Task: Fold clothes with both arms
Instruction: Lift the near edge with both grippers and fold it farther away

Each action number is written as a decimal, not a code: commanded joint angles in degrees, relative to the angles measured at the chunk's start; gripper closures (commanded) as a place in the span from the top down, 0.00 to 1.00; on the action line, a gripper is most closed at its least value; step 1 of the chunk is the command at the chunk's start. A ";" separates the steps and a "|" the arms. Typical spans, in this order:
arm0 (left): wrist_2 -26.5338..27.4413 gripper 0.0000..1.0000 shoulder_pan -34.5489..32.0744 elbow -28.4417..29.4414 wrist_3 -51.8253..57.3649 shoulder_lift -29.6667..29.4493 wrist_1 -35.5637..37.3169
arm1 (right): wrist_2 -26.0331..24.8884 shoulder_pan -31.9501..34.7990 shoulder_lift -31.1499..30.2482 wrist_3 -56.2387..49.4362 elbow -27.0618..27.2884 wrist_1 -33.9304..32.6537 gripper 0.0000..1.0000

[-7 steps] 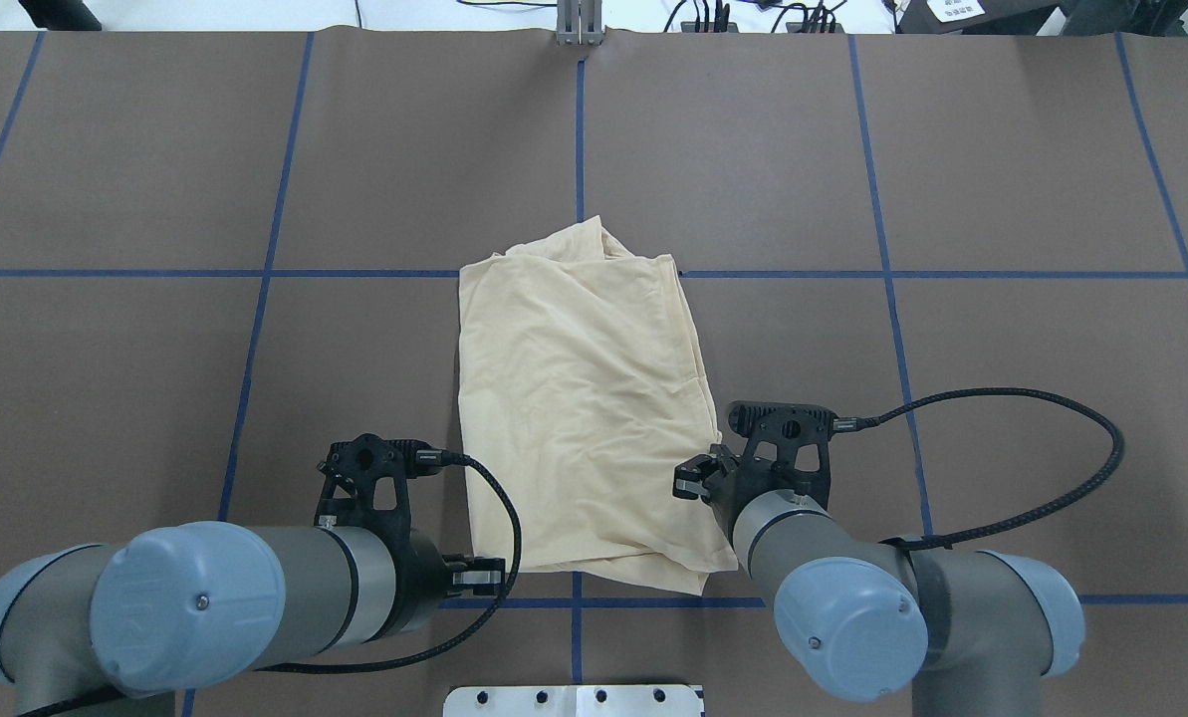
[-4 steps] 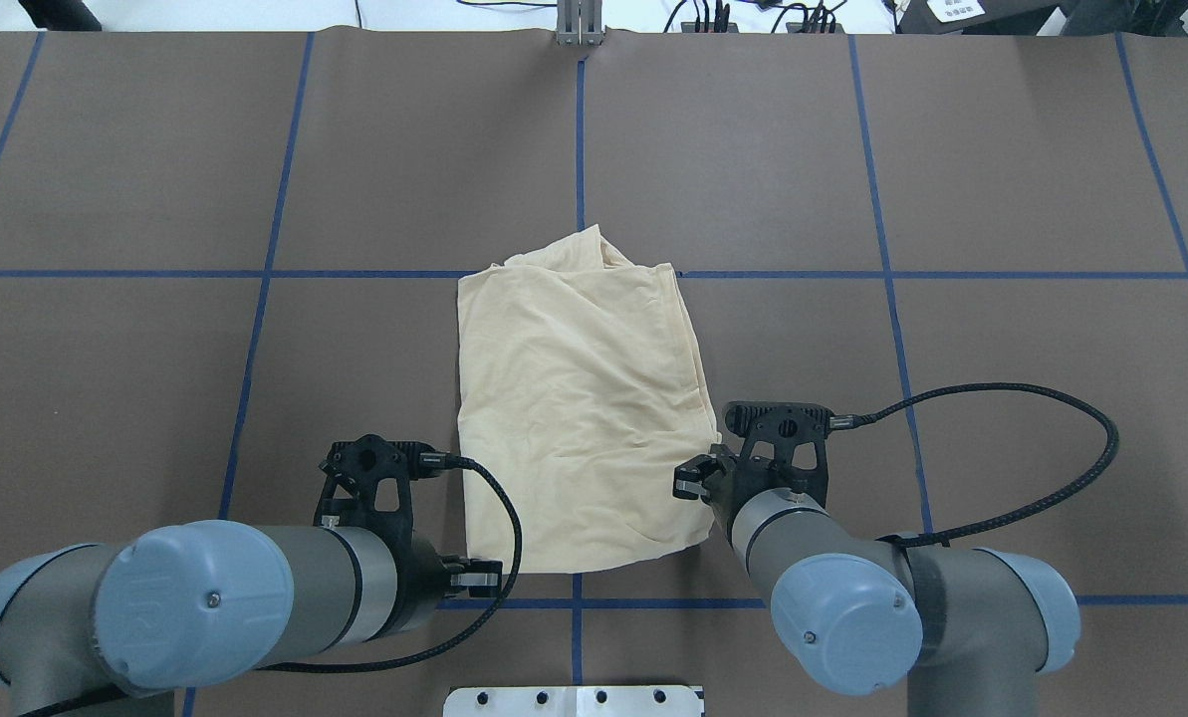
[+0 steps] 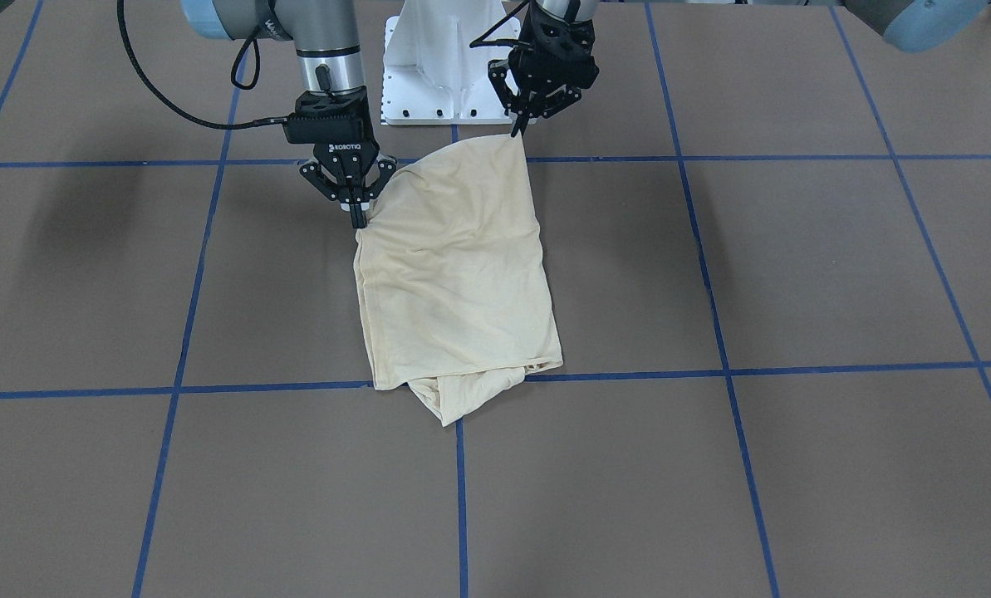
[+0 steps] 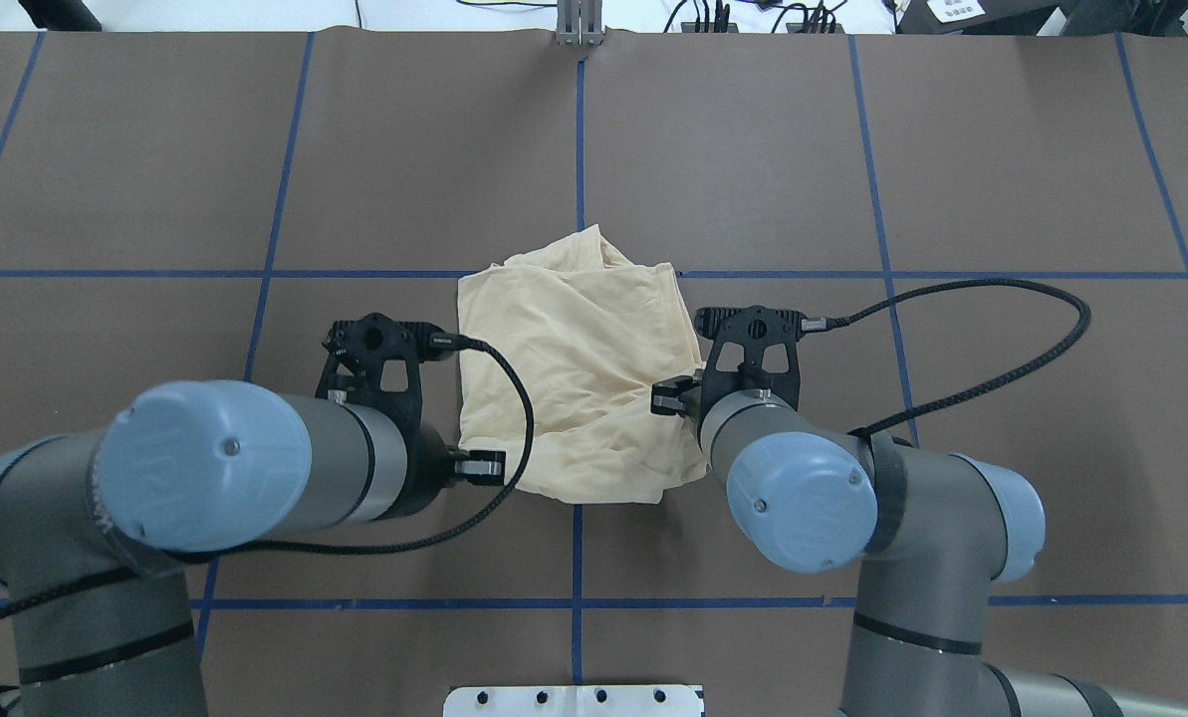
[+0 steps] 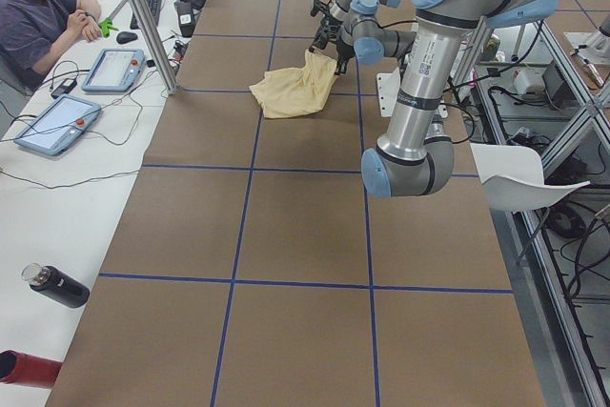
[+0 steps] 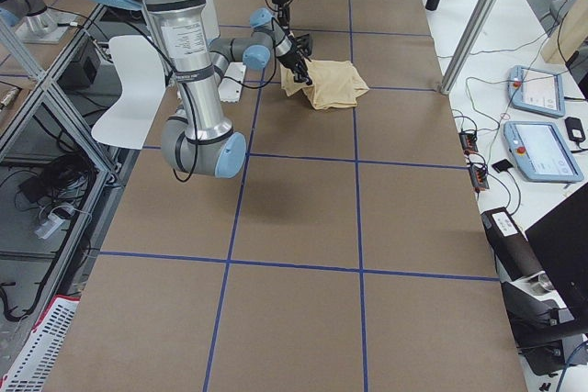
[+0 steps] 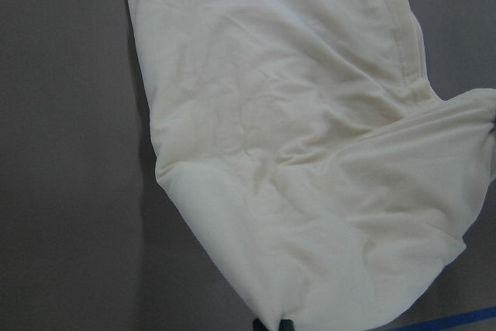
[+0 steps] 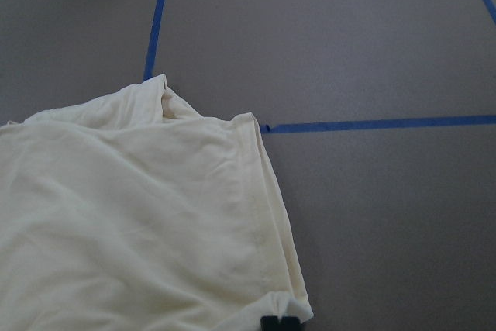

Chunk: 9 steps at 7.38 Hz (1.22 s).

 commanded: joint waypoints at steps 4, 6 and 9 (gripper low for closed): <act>-1.33 0.00 -14.04 24.45 12.74 -12.25 -2.99 | 2.86 6.61 9.51 -2.84 -16.23 -1.04 0.00; -1.07 0.00 -17.82 39.63 17.76 -15.15 -13.77 | 3.66 7.15 11.81 -3.54 -22.48 3.15 0.00; -0.89 0.99 -18.98 47.45 21.56 -14.91 -20.84 | 7.32 8.46 12.34 -5.99 -25.67 5.29 0.99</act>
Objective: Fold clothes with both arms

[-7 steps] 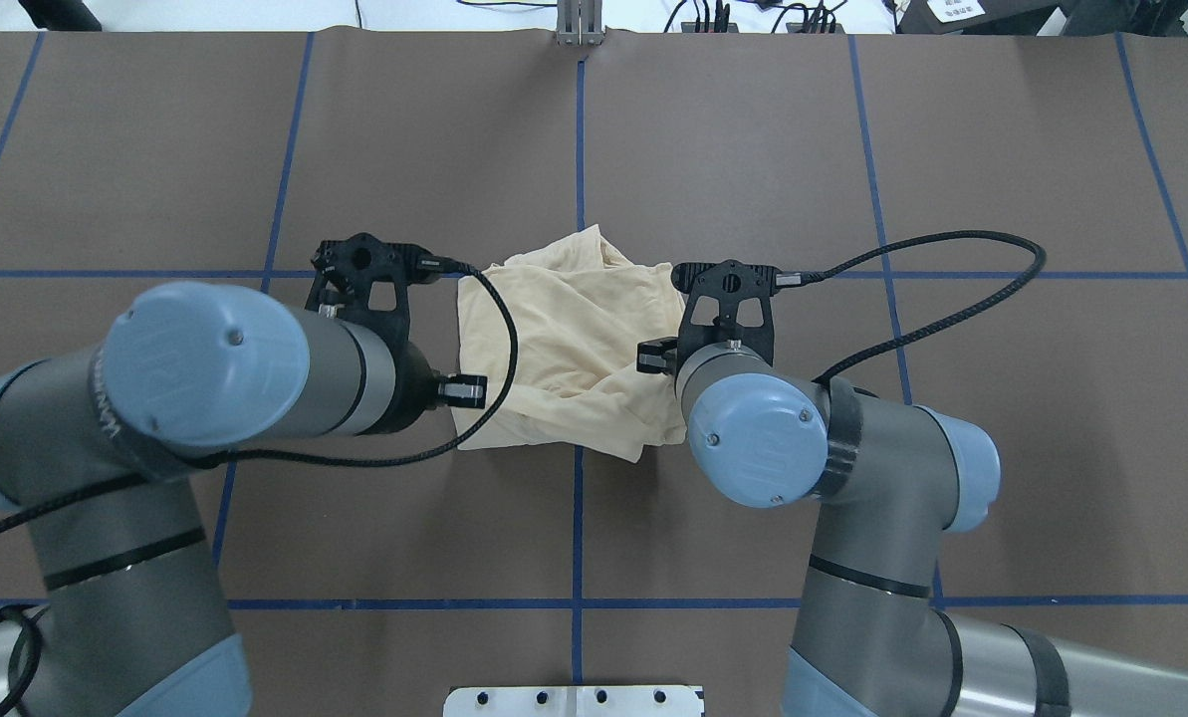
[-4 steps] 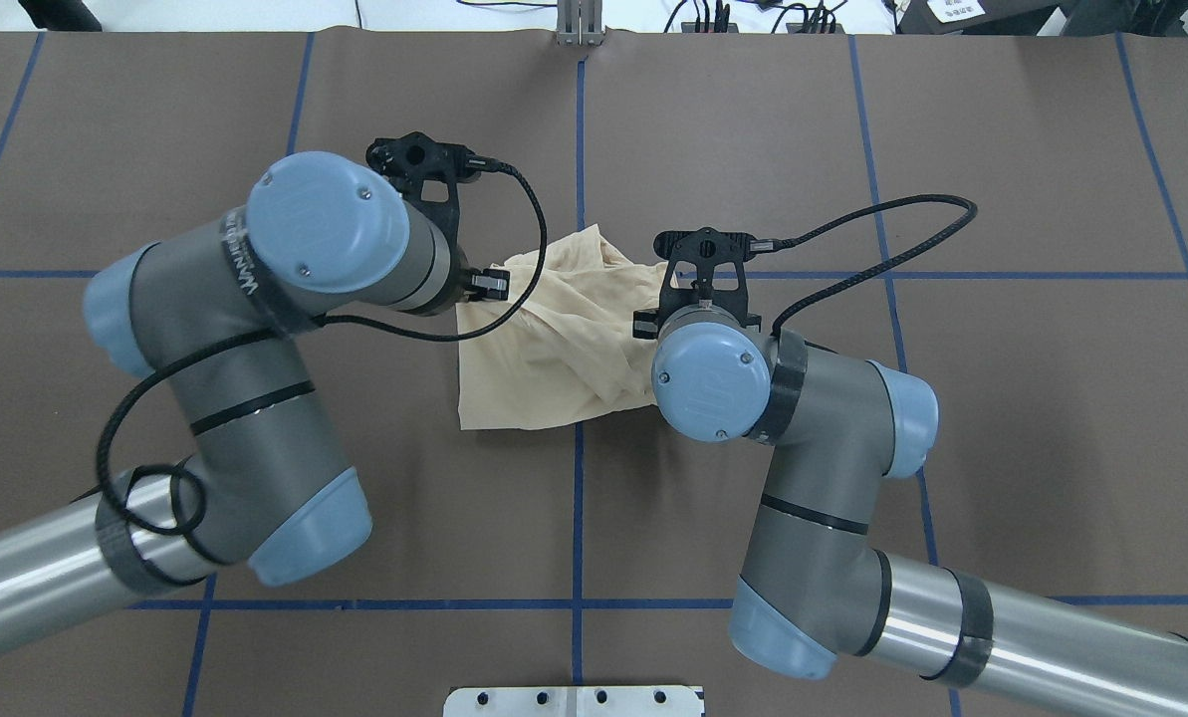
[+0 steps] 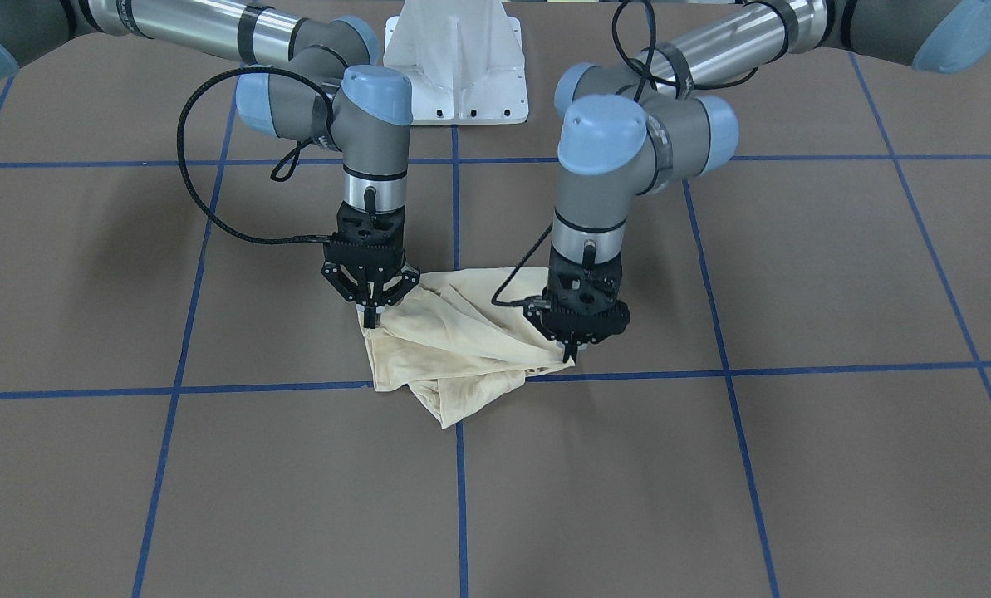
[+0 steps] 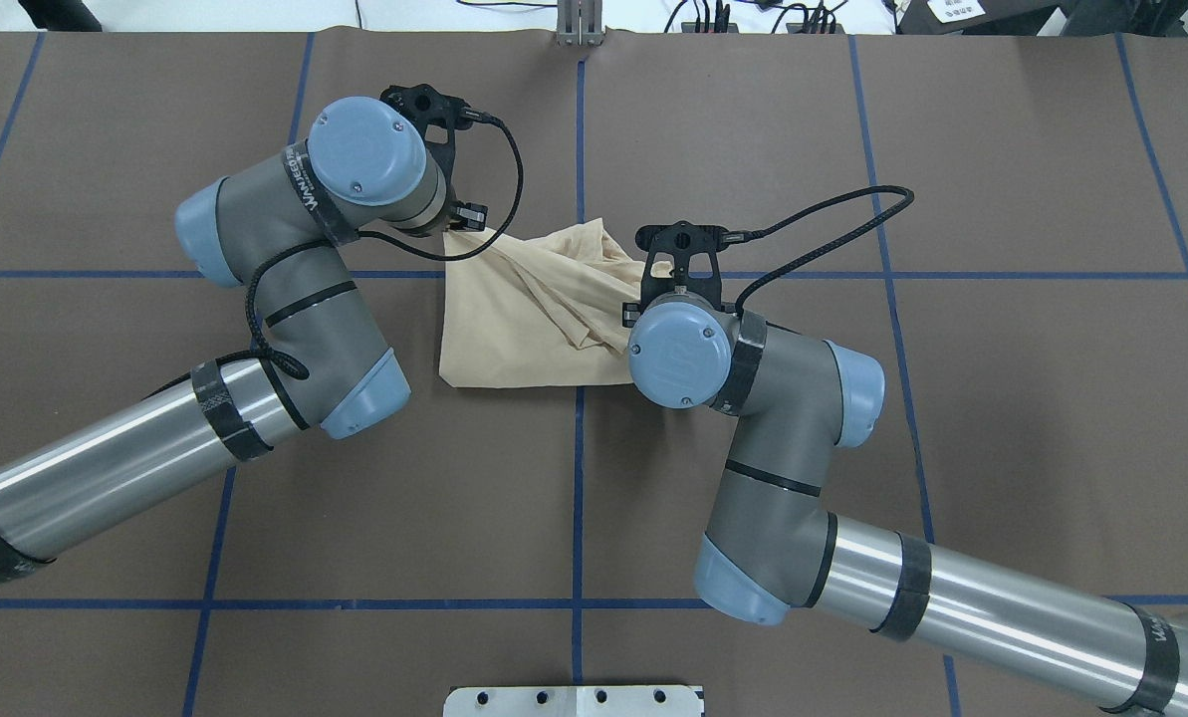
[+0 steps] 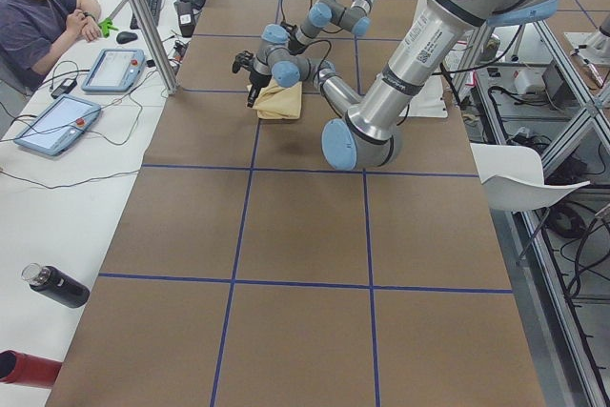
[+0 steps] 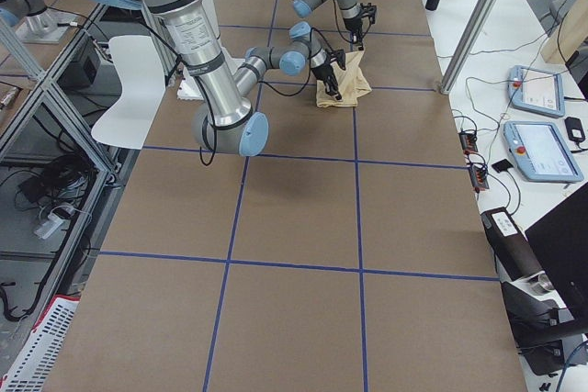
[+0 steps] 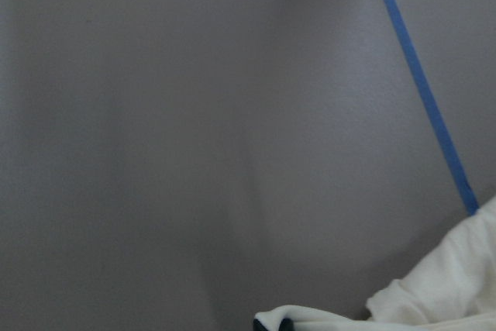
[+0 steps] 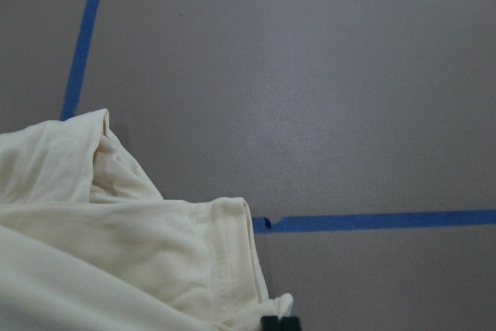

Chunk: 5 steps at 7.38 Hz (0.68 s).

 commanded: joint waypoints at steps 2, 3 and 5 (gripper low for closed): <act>-4.52 1.00 -3.24 -0.29 9.32 3.55 -8.23 | 15.23 5.69 3.12 -4.93 0.94 -0.16 1.00; -8.99 1.00 -6.05 -3.35 15.89 7.48 -8.85 | 16.36 5.80 4.88 -4.24 1.30 -0.68 1.00; -11.83 1.00 -9.58 -7.33 22.45 14.61 -12.88 | 15.85 2.13 13.11 4.58 -1.92 -8.74 1.00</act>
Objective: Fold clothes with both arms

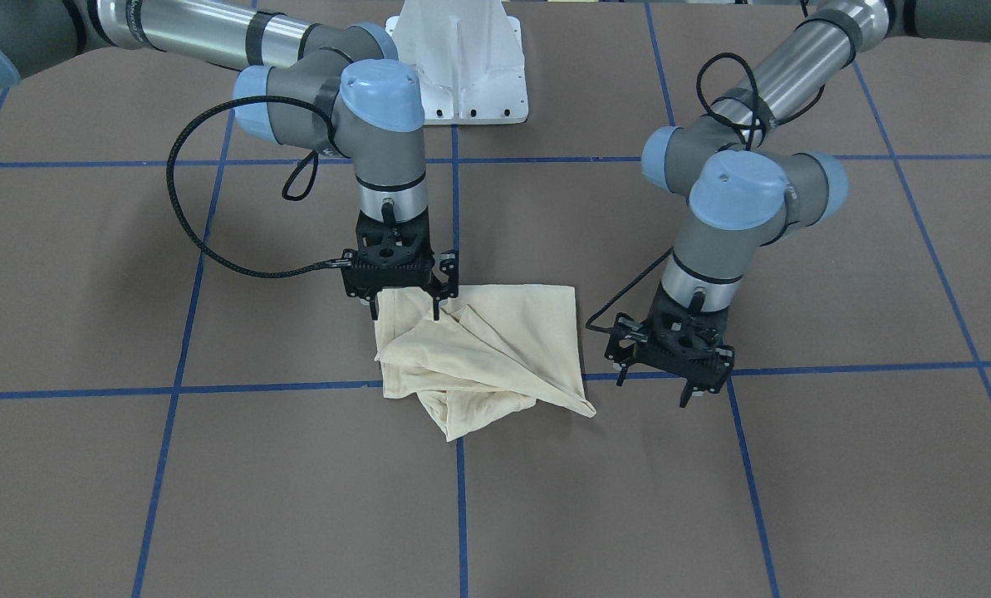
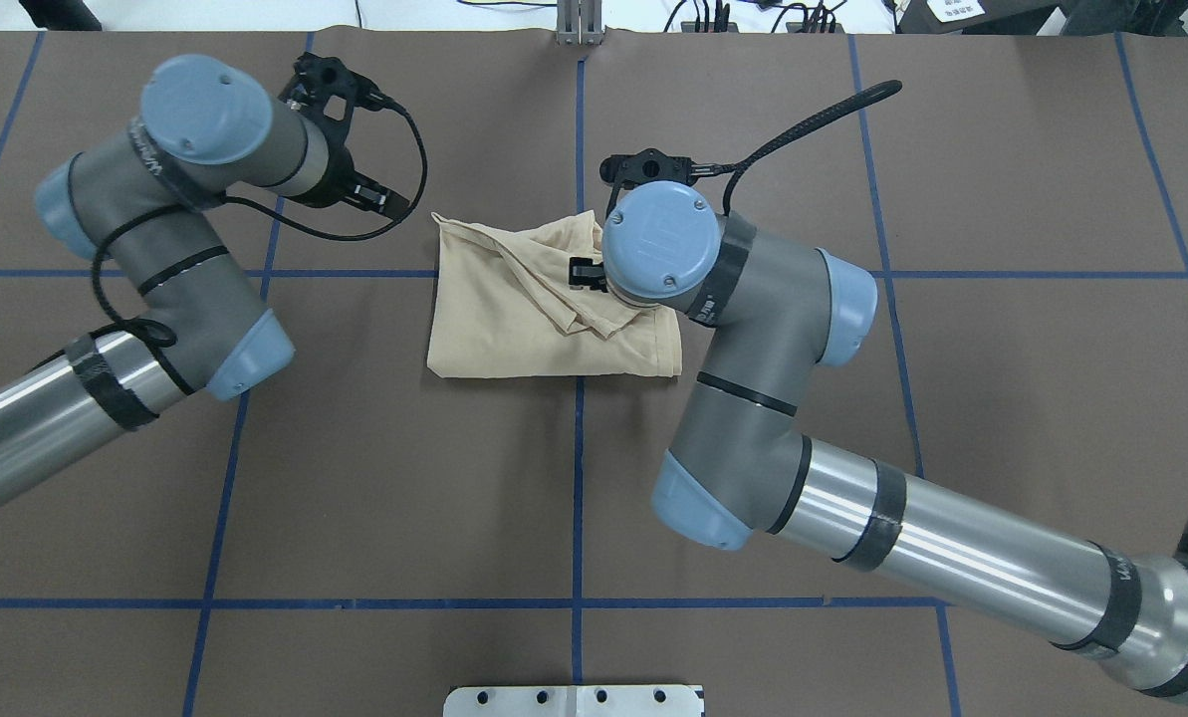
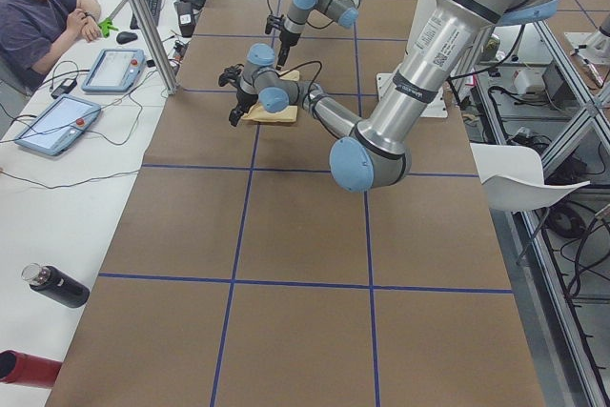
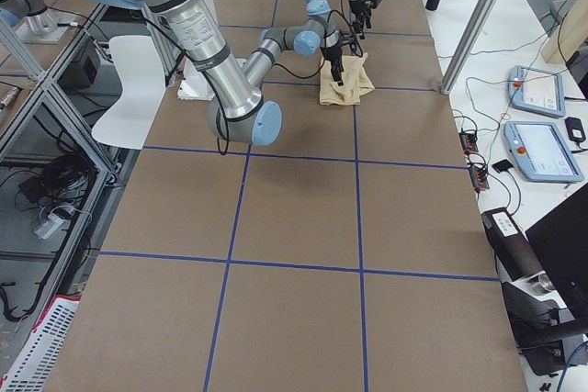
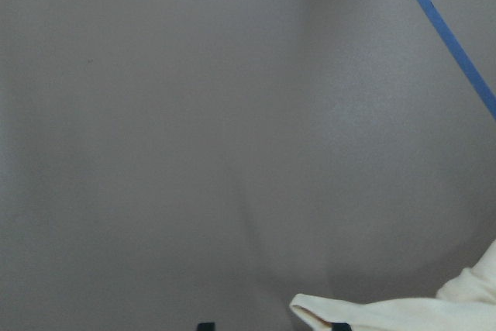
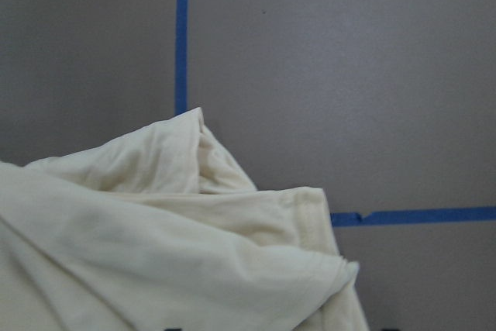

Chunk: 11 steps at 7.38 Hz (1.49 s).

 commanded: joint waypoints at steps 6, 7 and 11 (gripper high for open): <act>-6.11 1.00 -6.11 -2.09 10.64 6.61 -3.12 | -8.76 -6.81 19.03 16.95 -25.11 -3.62 0.70; -6.02 1.00 -6.11 -2.09 10.46 6.69 -3.12 | -9.99 -6.90 19.11 16.42 -25.81 -3.53 0.68; -6.02 1.00 -6.46 -2.44 10.20 6.69 -3.12 | -12.38 -6.81 17.62 16.50 -26.61 -1.16 0.67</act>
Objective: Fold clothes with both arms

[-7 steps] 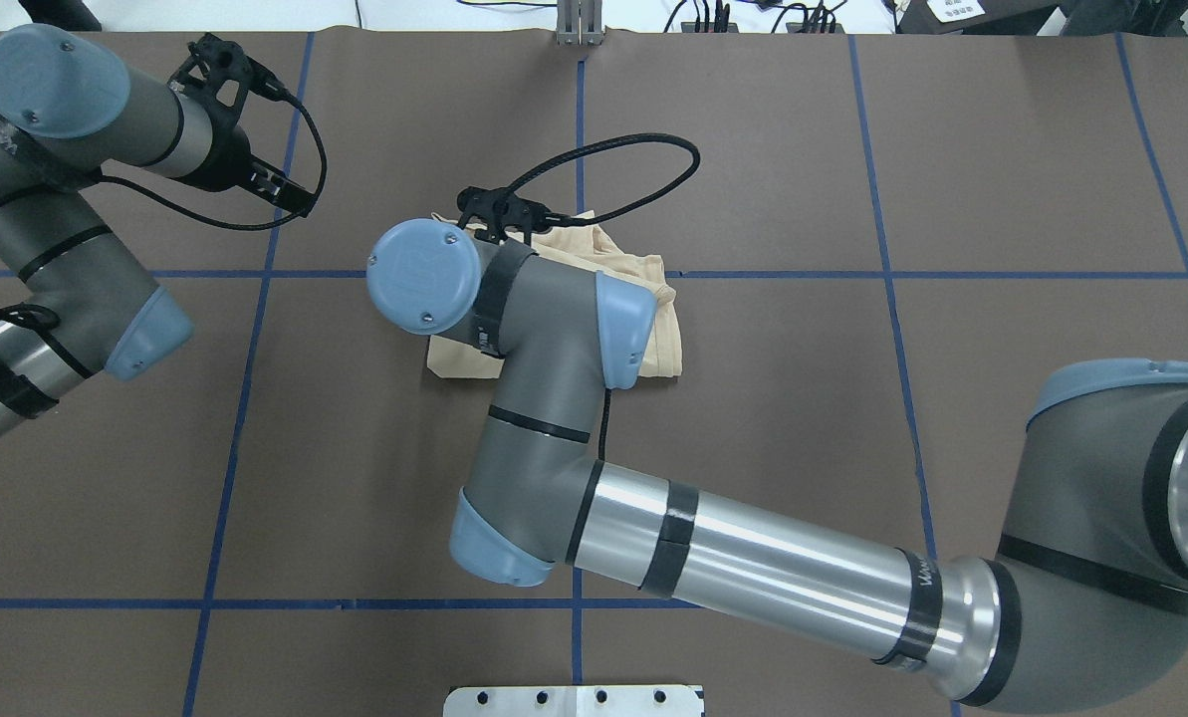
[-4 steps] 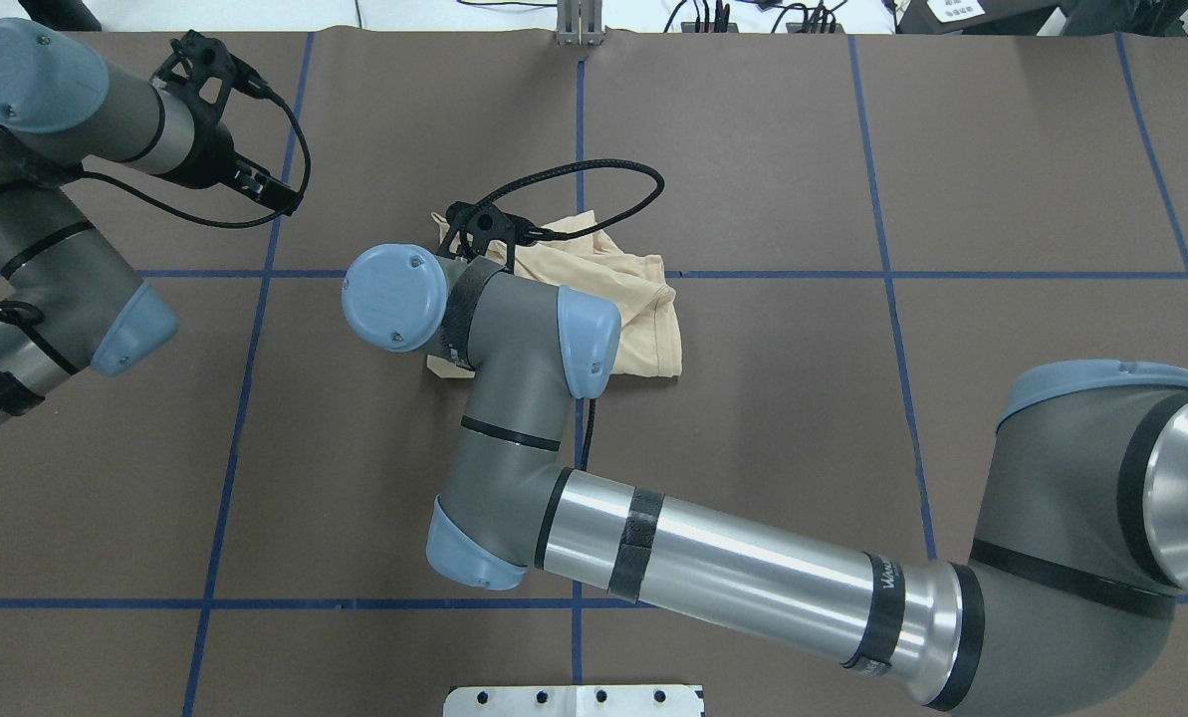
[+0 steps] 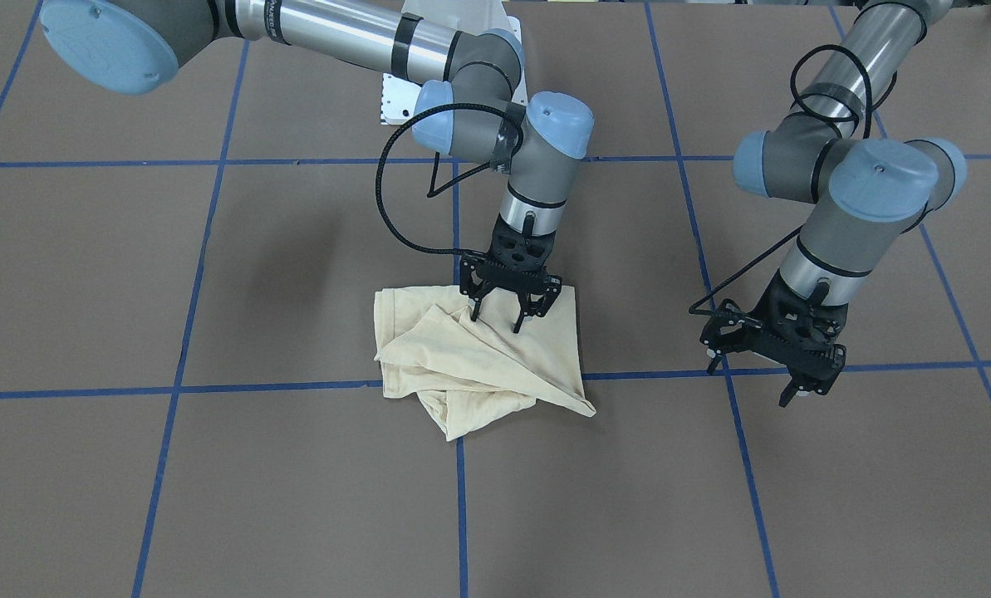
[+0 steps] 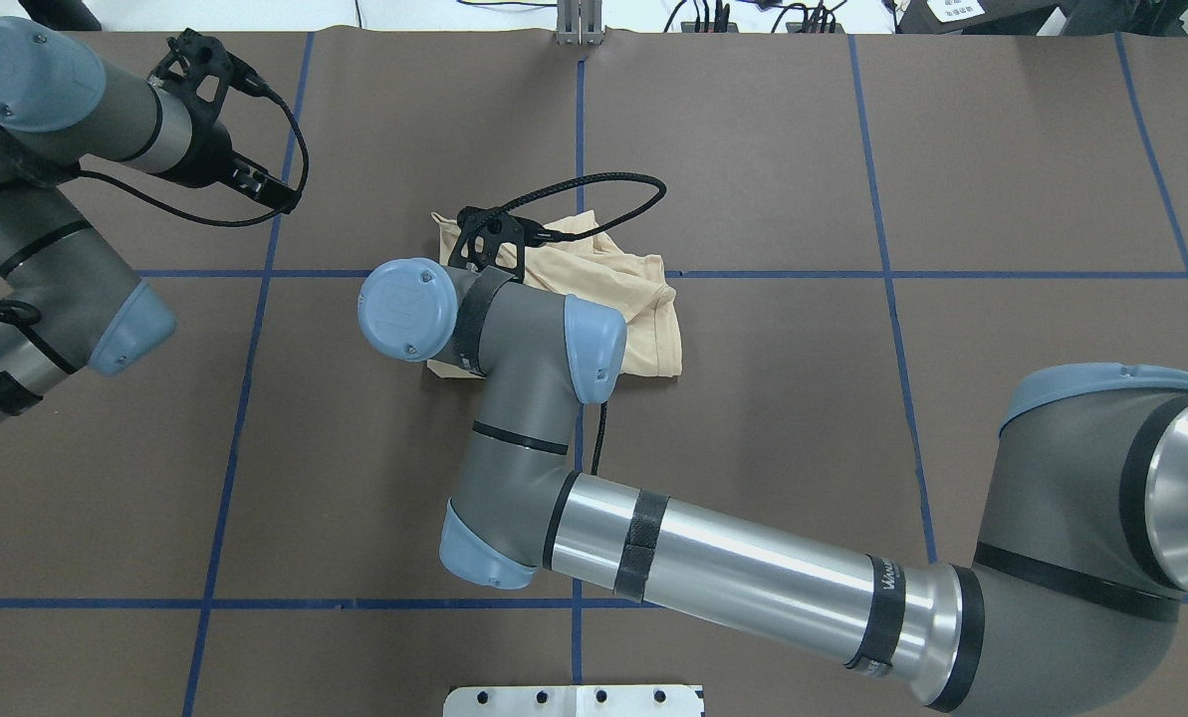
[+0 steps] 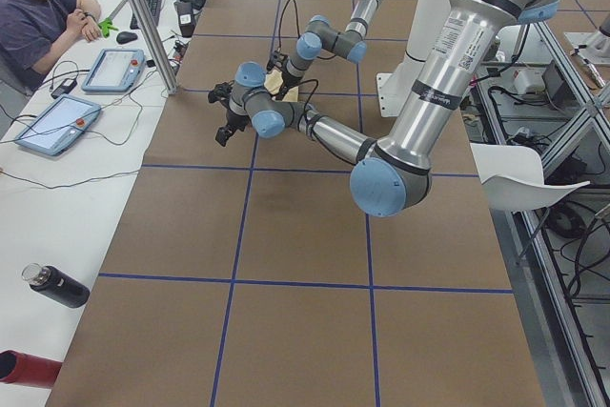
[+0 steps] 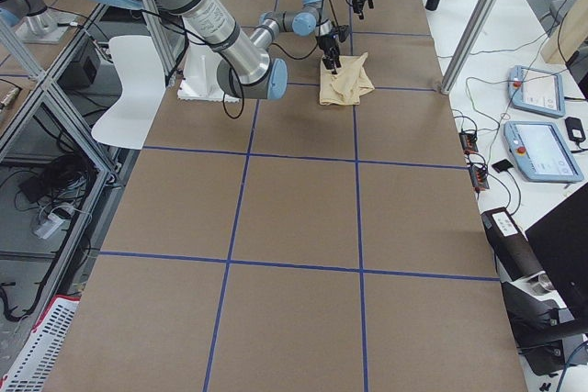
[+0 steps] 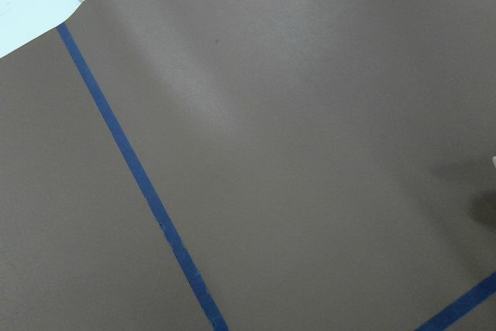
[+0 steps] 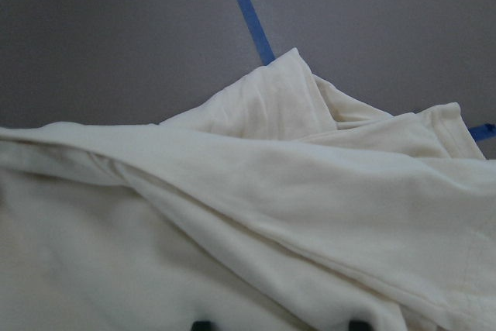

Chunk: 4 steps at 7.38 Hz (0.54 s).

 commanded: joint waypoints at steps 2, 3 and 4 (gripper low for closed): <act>0.00 1.00 -0.09 -0.04 -0.11 0.01 0.00 | -1.93 0.42 -0.35 -0.35 -0.38 1.41 0.67; 0.00 1.00 -0.09 -0.04 -0.11 0.01 0.00 | -2.37 1.64 -0.44 -4.62 -0.38 1.42 0.67; 0.00 1.00 -0.09 -0.04 -0.11 0.01 0.00 | -3.15 3.05 -1.31 -9.01 -0.47 3.68 0.66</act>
